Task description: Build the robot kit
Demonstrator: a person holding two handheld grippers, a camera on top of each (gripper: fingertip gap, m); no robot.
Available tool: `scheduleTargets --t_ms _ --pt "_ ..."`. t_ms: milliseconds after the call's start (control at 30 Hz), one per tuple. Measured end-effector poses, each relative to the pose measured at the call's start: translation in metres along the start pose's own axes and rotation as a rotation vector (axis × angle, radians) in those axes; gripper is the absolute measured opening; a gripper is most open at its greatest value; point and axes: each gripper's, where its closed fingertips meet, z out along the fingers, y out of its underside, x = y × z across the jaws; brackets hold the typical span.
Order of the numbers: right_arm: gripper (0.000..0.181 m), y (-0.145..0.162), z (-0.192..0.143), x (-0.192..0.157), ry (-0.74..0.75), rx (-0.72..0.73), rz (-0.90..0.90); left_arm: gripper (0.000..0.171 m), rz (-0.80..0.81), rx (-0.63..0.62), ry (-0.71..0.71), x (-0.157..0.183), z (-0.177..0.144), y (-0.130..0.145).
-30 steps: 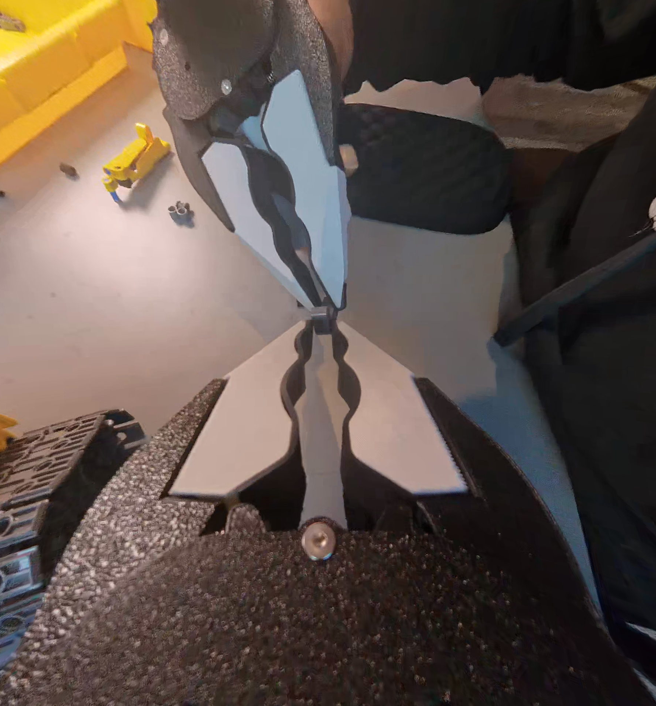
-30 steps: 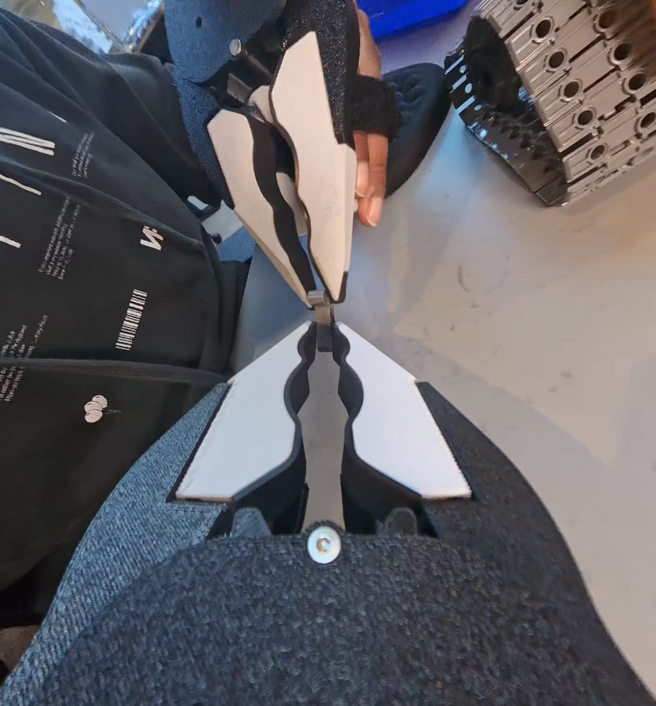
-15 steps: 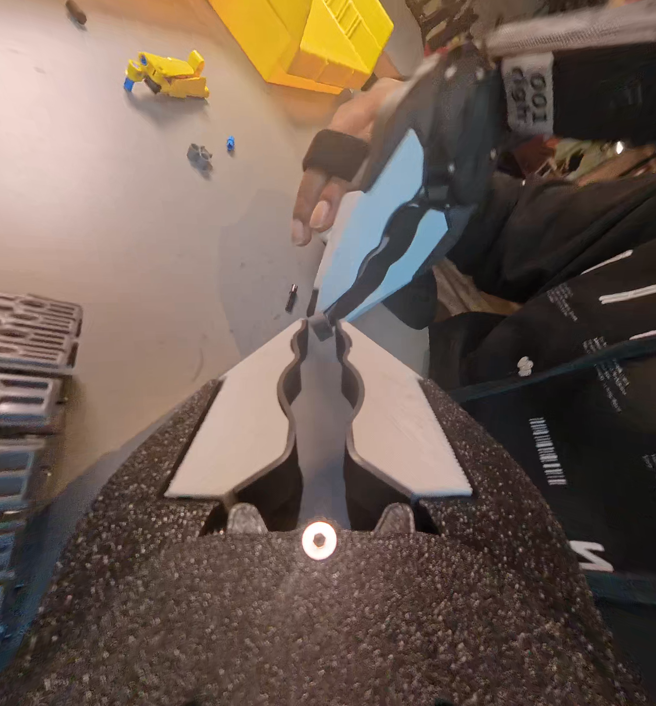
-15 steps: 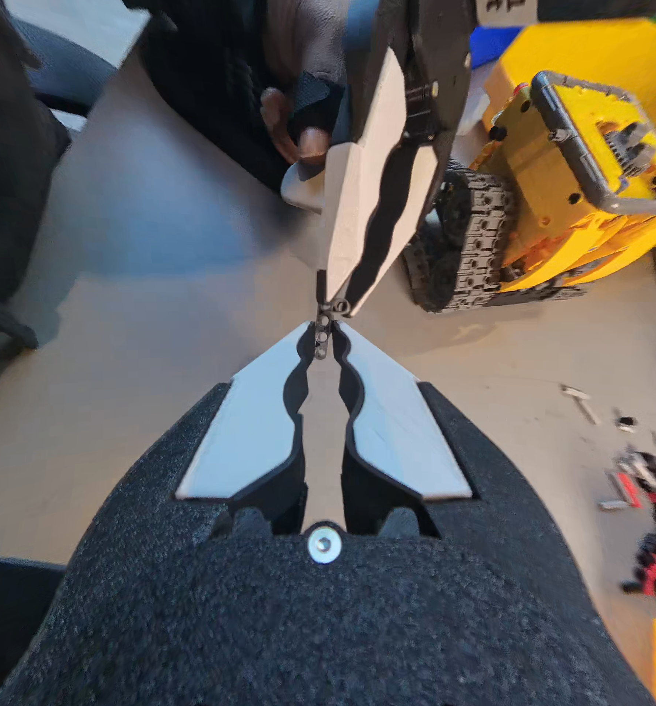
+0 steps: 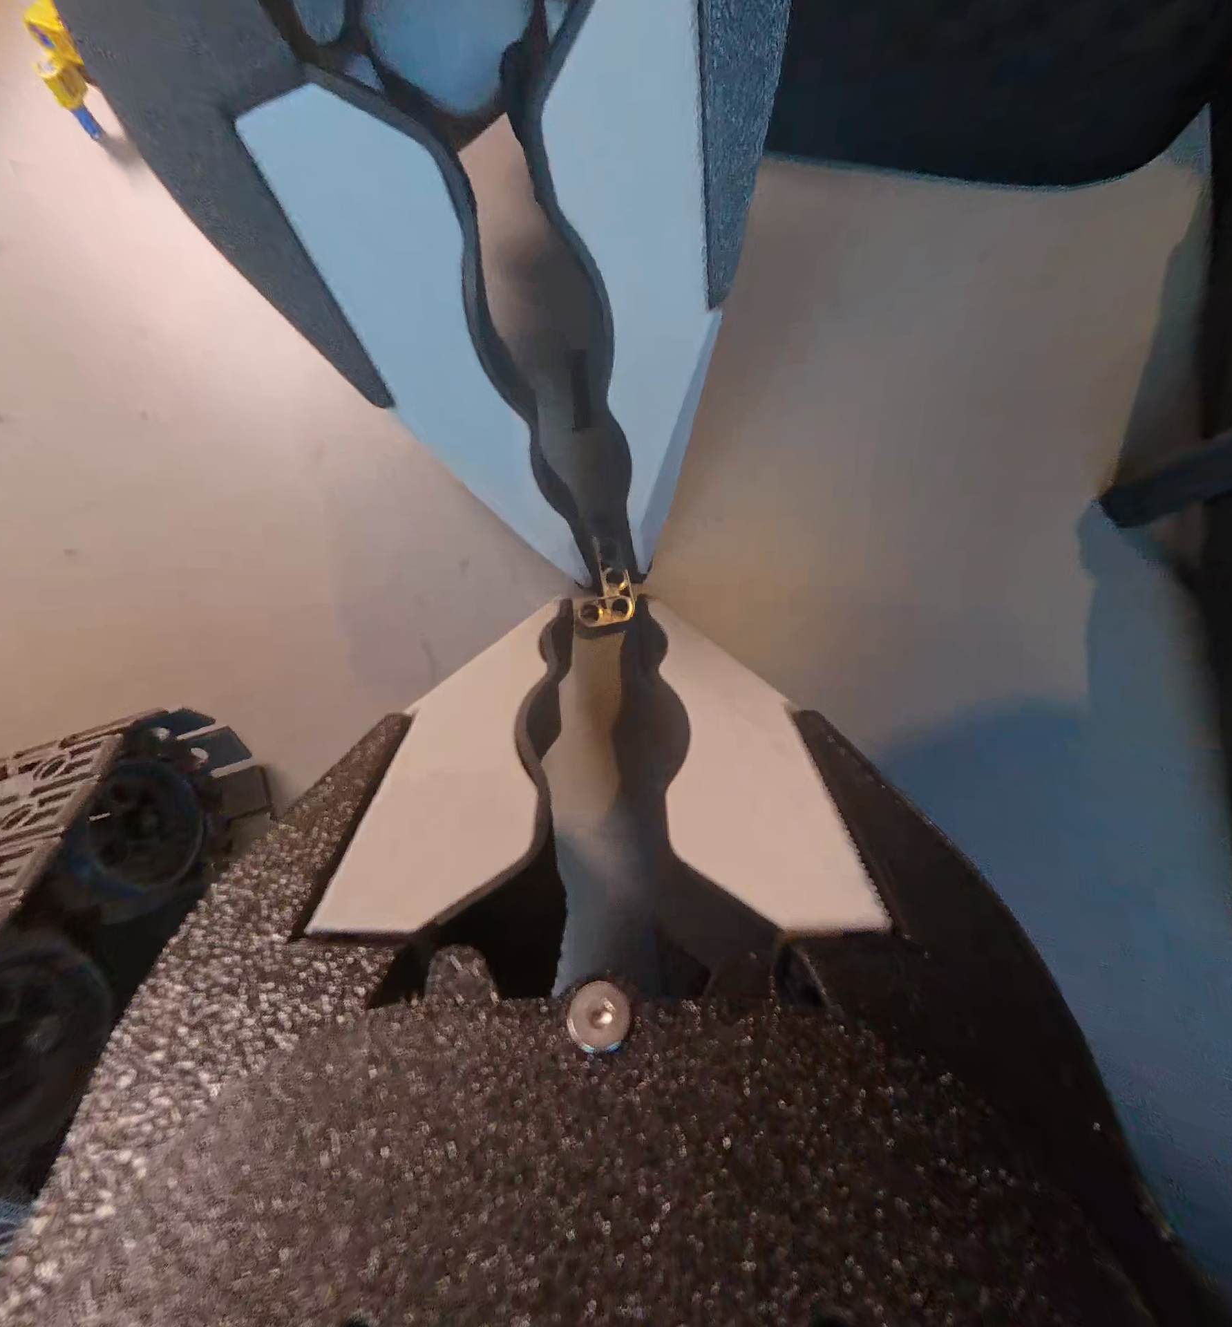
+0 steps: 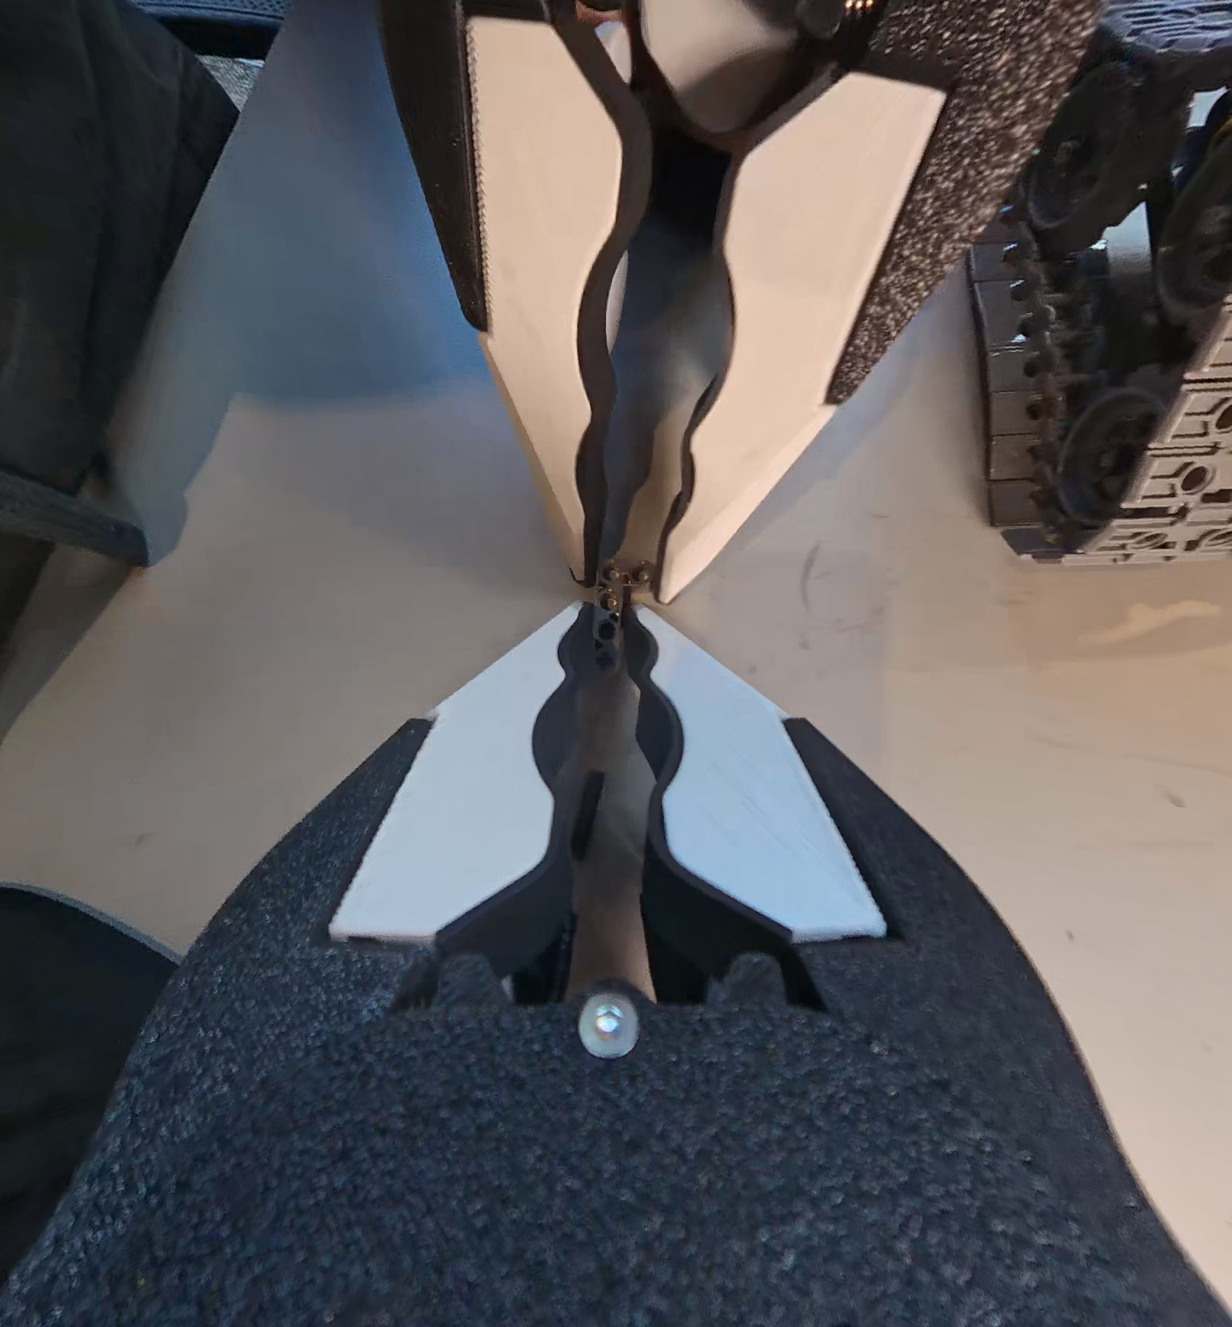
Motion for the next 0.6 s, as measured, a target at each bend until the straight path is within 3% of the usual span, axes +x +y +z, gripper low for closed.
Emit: scheduleTargets --t_ms 133,267,400,600 --pt "0.016 0.001 -0.004 0.0 0.029 0.017 0.005 0.015 -0.044 0.006 0.036 0.001 0.0 -0.001" --pt "0.019 0.005 -0.032 0.001 0.092 0.091 0.066 0.016 -0.071 0.018 0.043 0.001 -0.001 -0.001" --pt "0.018 0.034 -0.048 -0.008 0.131 0.038 0.132 0.022 -0.078 0.041 0.06 0.003 -0.006 -0.002" --pt "0.015 0.05 -0.042 -0.01 0.173 -0.031 0.154 0.021 -0.072 0.087 0.033 -0.008 -0.015 -0.014"
